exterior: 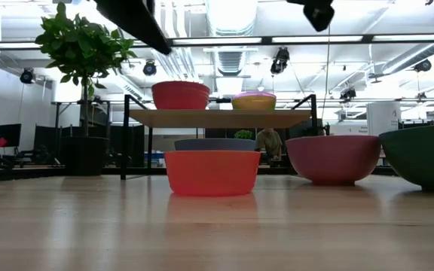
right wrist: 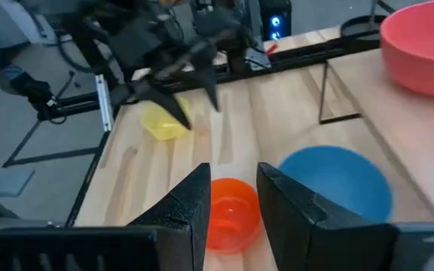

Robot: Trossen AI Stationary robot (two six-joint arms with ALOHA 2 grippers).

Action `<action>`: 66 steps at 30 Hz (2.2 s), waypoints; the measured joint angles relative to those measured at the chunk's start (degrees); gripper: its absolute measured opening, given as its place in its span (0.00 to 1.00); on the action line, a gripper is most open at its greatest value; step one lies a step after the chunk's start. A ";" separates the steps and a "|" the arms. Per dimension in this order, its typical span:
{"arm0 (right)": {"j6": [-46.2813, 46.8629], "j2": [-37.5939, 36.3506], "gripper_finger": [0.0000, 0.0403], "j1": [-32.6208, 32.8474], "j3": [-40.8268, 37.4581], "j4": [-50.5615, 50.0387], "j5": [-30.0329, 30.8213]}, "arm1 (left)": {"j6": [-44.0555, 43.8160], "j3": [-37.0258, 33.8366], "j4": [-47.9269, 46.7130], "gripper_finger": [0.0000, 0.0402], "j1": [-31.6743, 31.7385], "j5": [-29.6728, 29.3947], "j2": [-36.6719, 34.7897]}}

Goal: Place and stack bowls onto a shelf
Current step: Stack the large blue bowl on top of the large orange bowl on the shelf

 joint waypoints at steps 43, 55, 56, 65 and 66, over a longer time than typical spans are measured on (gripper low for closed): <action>1.95 3.03 0.24 18.03 -7.08 7.54 12.20 | 21.83 -0.54 11.66 0.20 18.99 16.06 17.22; 1.95 3.03 0.24 18.03 -7.08 7.61 12.25 | 20.70 -2.37 12.80 0.09 19.31 16.20 17.24; 1.95 3.03 0.24 18.03 -7.08 7.61 12.25 | 20.70 -2.37 13.03 0.06 19.31 16.19 17.24; 1.94 3.03 0.24 18.03 -7.08 7.60 12.25 | 20.32 -2.37 12.87 0.00 19.24 16.22 17.11; 1.95 3.03 0.24 18.03 -7.08 7.60 12.25 | 20.25 -2.37 12.53 0.00 19.14 16.22 16.85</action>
